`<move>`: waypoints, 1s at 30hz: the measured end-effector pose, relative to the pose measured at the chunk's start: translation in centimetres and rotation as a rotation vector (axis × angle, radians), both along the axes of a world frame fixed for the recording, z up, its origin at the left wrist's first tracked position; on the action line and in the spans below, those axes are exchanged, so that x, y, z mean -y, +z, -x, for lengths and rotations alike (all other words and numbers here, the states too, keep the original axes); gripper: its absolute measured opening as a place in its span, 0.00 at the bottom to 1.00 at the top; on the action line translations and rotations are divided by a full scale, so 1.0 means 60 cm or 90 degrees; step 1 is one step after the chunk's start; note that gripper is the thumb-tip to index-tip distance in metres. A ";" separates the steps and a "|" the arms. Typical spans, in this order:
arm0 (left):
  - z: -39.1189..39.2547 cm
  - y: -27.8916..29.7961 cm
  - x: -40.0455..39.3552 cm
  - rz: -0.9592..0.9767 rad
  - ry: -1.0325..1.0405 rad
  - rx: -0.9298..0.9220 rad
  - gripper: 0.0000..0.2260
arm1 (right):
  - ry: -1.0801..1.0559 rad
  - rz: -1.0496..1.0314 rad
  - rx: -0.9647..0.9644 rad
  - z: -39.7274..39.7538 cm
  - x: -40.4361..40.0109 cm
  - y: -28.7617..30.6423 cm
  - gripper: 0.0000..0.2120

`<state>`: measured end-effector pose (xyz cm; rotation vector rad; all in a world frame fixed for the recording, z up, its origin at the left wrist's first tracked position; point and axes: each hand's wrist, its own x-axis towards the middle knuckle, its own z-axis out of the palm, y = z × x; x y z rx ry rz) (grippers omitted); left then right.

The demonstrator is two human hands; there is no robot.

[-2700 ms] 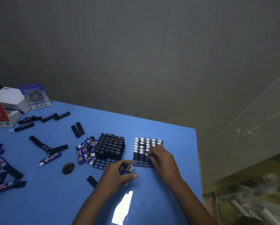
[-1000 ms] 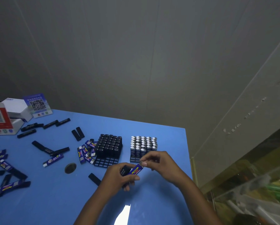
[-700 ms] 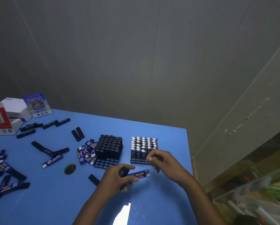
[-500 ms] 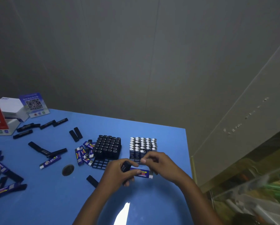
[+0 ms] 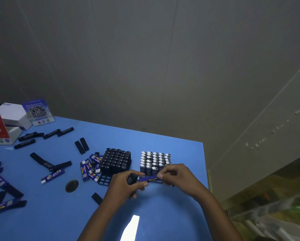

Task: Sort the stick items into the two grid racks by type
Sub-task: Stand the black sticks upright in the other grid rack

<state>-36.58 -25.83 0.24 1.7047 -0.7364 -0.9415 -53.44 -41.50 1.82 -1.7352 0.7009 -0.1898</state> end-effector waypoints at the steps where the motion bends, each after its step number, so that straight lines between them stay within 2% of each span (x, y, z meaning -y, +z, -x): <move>1: -0.002 -0.004 0.000 -0.009 -0.001 0.000 0.12 | -0.011 0.005 -0.002 0.001 0.005 -0.002 0.03; 2: -0.003 -0.009 0.000 -0.017 0.001 -0.002 0.13 | -0.025 0.011 -0.005 0.002 0.011 -0.005 0.01; 5: -0.007 -0.019 -0.001 -0.036 0.009 -0.001 0.12 | -0.077 0.060 -0.021 0.004 0.026 -0.017 0.04; 9: -0.008 -0.029 0.003 -0.054 0.002 -0.007 0.11 | -0.085 0.204 -0.064 0.005 0.038 -0.043 0.10; 13: -0.005 -0.034 0.008 -0.063 -0.002 -0.006 0.10 | -0.090 0.324 -0.078 -0.003 0.039 -0.062 0.11; 20: -0.004 -0.044 0.008 -0.069 -0.004 -0.016 0.10 | -0.116 0.389 -0.058 -0.018 0.024 -0.086 0.14; 26: -0.009 -0.047 0.005 -0.071 -0.001 -0.021 0.10 | -0.113 0.411 -0.065 -0.023 0.015 -0.096 0.12; 30: -0.011 -0.047 0.004 -0.072 -0.004 -0.019 0.10 | -0.108 0.431 -0.060 -0.027 0.012 -0.094 0.16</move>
